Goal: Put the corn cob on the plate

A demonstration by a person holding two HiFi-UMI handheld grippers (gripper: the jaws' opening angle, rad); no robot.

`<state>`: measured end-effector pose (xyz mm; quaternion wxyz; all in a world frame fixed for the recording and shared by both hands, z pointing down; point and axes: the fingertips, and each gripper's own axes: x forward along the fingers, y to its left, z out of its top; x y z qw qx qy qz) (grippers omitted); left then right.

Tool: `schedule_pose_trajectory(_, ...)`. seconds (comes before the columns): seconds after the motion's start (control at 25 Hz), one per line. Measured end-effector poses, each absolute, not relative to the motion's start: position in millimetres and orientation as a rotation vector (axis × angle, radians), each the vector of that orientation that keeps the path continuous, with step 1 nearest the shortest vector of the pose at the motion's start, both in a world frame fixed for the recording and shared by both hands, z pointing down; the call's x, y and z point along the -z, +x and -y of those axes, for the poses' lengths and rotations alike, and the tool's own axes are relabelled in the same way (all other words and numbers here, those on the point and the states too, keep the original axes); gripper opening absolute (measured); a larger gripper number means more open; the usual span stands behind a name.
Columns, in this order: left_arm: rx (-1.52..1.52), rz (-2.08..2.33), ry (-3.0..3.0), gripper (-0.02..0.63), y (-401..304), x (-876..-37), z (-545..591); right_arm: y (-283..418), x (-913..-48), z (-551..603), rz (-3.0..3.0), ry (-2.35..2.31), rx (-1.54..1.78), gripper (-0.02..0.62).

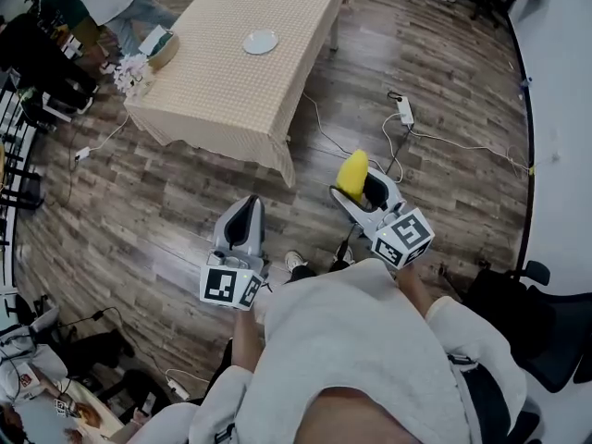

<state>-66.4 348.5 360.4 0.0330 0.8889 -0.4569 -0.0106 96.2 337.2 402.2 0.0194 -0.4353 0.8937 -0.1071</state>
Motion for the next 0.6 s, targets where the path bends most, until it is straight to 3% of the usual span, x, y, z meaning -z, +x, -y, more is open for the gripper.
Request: schedule_pose_trajectory(0.6, 0.002, 1.480, 2.720, 0.008, -0.3, -362.5, -343.0, 164.4, -404.2, -335.2, -2.785, -1.268, 0.349, 0.259)
